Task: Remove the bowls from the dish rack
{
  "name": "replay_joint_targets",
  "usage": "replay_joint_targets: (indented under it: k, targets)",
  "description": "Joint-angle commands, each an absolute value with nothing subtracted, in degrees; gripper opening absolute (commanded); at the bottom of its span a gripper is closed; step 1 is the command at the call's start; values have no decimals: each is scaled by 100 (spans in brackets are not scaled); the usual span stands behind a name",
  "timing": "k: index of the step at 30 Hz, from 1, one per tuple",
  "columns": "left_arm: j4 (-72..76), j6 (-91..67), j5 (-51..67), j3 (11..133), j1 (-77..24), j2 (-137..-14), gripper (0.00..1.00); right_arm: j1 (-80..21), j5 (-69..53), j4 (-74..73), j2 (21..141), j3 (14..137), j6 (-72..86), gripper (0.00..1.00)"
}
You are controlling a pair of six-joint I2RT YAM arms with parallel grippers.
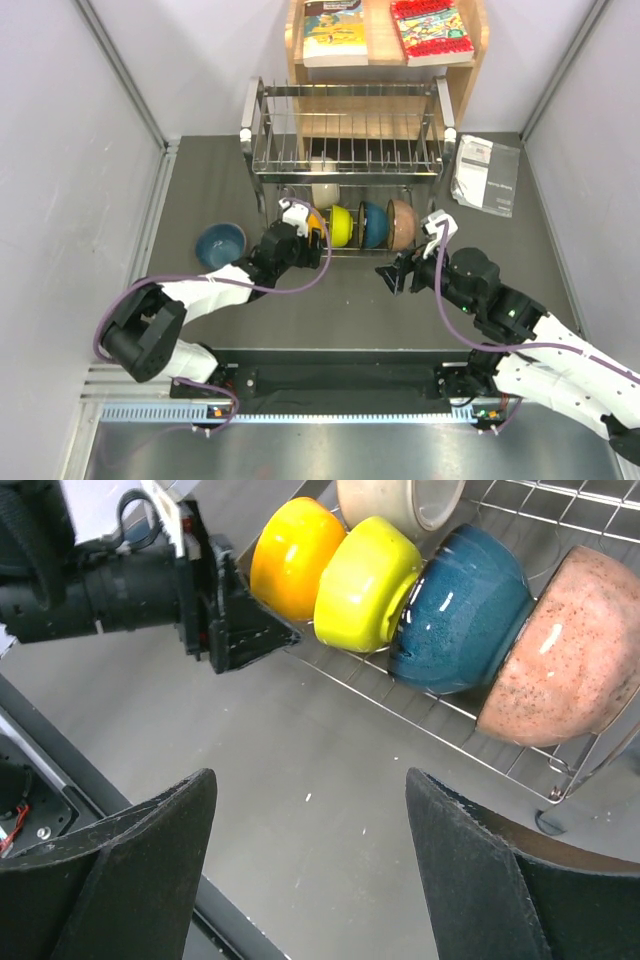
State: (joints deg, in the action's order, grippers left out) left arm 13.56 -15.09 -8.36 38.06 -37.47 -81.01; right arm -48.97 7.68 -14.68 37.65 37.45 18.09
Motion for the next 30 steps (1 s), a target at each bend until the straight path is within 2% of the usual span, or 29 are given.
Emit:
replay_joint_targets:
  k: [1,10,17,21,24,28,29,30]
  targets:
    - [2399,-1476,-765,3429,-3683,-7717,67,-4957,896,-1380,3744,3727,1863,76]
    - [2865,-1380,-686,3076,-3604,-7356,66,-4948,862,-1310,3850,3656,1951,76]
    - [3154,-1301,-536,3173,-3542,-7760,65,-4957,835,-1309,3911,3586,1995,76]
    - [3410,-1353,-440,3199,-3524,-7971,61,-4957,861,-1380,3867,3542,2013,76]
    - [3498,-1406,-238,3278,-3507,-8156,52,-4966,896,-1397,3815,3481,2048,76]
    - [3603,-1450,-132,3296,-3498,-8332,33,-4957,879,-1240,3692,3253,2249,77]
    - [3586,-1485,-114,3305,-3507,-8332,26,-4966,879,-1222,3674,3226,2267,76]
    - [3577,-1520,-123,3296,-3507,-8323,23,-4957,888,-1222,3683,3199,2285,77]
